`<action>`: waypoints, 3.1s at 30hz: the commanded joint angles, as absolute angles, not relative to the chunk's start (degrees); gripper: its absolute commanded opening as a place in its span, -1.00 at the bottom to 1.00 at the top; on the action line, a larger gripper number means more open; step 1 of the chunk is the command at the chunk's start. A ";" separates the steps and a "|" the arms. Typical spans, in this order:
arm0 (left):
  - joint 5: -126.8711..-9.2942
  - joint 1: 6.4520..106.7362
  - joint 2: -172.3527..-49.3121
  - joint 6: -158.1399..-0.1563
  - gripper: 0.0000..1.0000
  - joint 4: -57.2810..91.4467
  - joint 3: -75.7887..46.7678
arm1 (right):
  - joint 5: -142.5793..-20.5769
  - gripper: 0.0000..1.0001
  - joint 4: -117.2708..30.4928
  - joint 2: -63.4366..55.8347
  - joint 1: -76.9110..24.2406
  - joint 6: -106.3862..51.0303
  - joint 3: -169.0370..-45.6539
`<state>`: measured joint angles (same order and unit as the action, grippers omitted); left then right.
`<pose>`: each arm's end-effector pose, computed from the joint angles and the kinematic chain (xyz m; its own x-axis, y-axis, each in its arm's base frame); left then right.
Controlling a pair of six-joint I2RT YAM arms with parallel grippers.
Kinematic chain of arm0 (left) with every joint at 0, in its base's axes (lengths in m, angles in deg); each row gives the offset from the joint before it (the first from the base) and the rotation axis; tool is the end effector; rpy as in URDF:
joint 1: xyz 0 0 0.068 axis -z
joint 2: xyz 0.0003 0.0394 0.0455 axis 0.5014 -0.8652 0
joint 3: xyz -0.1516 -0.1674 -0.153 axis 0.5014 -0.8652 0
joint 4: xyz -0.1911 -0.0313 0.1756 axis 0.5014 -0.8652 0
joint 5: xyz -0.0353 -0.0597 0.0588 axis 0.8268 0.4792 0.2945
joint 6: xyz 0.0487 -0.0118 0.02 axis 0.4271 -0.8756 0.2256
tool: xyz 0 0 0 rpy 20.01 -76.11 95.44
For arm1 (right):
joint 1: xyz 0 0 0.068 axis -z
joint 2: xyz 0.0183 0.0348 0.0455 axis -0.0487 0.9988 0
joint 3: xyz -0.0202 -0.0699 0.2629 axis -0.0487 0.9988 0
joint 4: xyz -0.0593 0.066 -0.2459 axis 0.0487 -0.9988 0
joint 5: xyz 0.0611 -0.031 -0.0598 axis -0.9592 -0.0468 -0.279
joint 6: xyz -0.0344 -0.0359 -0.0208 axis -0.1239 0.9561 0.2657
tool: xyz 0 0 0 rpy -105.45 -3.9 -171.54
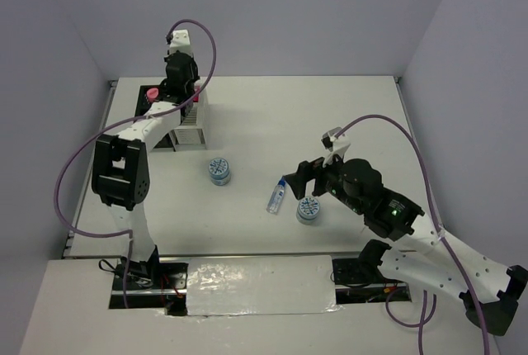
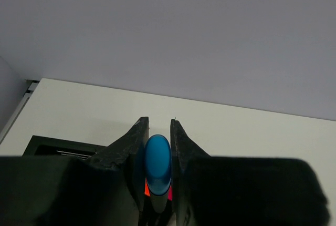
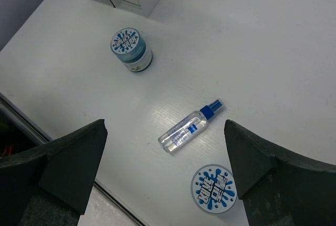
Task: Sort the stationery into containers
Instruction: Place the pen in the storage box, then pick up the stationery from the center of the board.
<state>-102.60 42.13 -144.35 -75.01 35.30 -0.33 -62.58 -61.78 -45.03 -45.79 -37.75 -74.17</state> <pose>0.4539 -0.0807 0.3204 -0.0063 -0.1174 -0.9931 -0.2482 0.9622 -0.1122 0.1136 0.1182 0.3230 -0.3558 0.0271 -0.9342 -0.5298 0.8176 0.2255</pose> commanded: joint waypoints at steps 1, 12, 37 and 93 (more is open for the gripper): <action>-102.27 41.35 -145.90 -72.32 -0.73 42.13 1.30 | -62.59 0.99 -62.83 -44.54 -45.46 -36.07 -76.53; -100.16 40.29 -144.33 -75.65 -0.45 46.44 -5.03 | -62.95 0.99 -61.95 -42.70 -45.37 -35.45 -77.77; -82.84 52.04 -109.00 -92.44 0.99 0.58 -10.62 | -50.83 0.99 -76.77 -41.64 -45.02 -51.78 -83.38; -79.78 90.04 -96.88 -101.76 -1.00 50.21 -55.30 | -60.85 0.86 -50.17 -44.02 -45.99 -65.42 -76.62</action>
<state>-83.00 89.77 -99.41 -100.08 37.96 -53.93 -60.00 -58.85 -43.69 -45.59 -64.50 -76.29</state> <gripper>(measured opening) 0.466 0.935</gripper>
